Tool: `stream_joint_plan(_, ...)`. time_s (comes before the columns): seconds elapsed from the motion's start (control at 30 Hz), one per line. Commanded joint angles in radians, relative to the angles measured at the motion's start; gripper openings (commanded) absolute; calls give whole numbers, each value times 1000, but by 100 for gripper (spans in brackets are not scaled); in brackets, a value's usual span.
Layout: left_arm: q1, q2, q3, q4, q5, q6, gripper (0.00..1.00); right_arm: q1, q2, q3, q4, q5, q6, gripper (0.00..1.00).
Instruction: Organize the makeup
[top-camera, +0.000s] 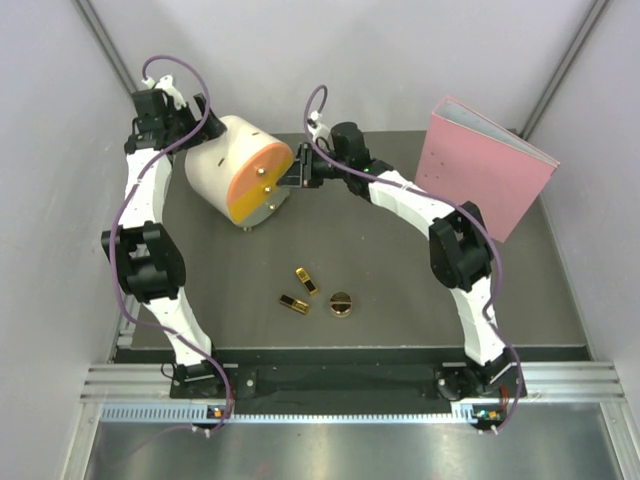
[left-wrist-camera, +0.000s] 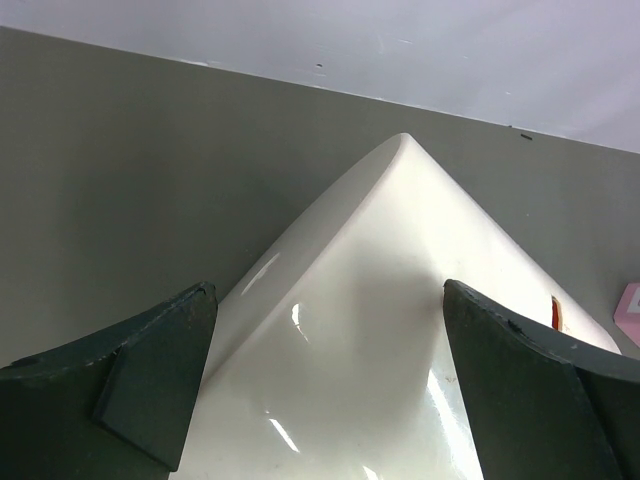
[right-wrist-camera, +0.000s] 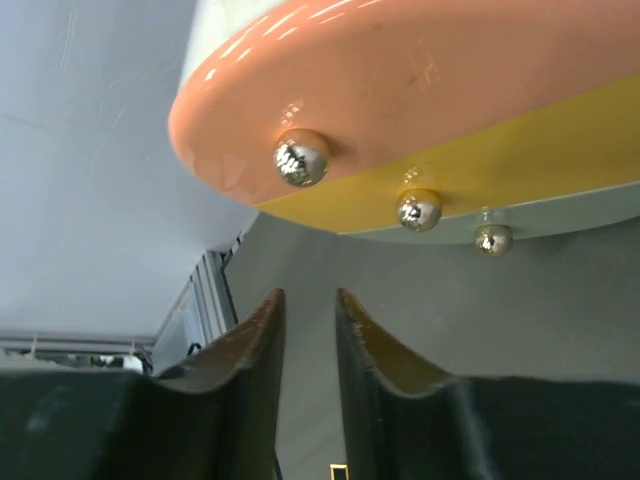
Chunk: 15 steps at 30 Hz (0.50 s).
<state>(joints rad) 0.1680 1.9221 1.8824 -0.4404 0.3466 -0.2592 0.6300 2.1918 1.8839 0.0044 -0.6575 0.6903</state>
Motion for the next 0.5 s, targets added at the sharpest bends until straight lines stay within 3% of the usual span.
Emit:
stream_joint_plan(0.0,-4,0,-28,-60,-20,32,98,-6,-60,-25,48,-71,-14,35)
stream_joint_plan(0.27,-4,-1,-28,-61,-18,35,98,-26,42,-42,244,-128,196,53)
stream_joint_plan(0.47,-4,-2,-31,-60,-17,35,98,-49,85,-66,393,-129,345,55)
